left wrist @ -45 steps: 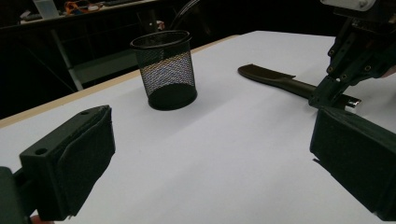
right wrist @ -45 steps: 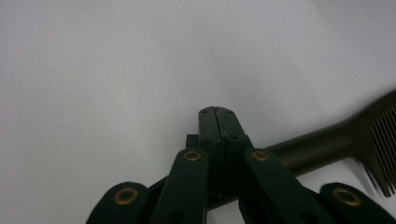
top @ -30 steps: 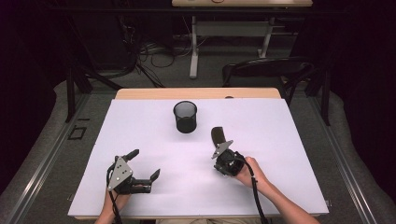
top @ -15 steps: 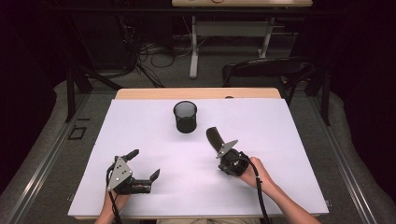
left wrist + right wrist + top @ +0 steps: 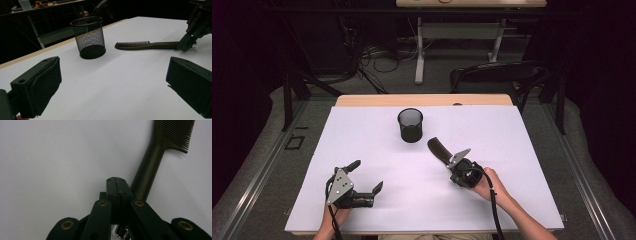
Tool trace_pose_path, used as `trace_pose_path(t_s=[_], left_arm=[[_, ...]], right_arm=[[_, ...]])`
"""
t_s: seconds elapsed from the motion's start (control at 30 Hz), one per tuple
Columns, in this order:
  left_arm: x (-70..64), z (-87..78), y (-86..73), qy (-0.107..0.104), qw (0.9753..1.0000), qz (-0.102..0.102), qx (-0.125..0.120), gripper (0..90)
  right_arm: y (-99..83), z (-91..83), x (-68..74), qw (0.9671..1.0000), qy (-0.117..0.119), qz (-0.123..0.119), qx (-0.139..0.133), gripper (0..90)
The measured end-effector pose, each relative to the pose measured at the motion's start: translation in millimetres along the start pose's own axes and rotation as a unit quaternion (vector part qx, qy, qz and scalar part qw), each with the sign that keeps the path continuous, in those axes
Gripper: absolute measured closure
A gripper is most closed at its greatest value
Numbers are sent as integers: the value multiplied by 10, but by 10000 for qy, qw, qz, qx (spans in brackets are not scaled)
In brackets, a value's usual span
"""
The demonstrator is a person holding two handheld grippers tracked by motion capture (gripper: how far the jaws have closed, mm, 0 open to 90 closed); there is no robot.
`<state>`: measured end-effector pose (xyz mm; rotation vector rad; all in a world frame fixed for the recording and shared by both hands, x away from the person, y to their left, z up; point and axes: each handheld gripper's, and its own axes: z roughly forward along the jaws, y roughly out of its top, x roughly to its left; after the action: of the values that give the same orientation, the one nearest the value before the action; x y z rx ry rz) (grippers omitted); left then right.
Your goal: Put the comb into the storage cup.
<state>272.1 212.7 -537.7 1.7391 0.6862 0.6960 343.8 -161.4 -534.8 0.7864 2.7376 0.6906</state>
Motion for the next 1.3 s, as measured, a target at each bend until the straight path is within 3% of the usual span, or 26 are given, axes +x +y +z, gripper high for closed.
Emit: trace_pose_path(t_s=[0.63, 1.3], left_arm=[[-4, 6, -5, -7, 10000, -12, 19, 1], [0, 5, -10, 7, 10000, -18, 52, 1]], right_arm=[[-51, -50, -135, 9998, -117, 174, 34, 900], [-74, -59, -237, 9996, -214, 193, 11, 900]])
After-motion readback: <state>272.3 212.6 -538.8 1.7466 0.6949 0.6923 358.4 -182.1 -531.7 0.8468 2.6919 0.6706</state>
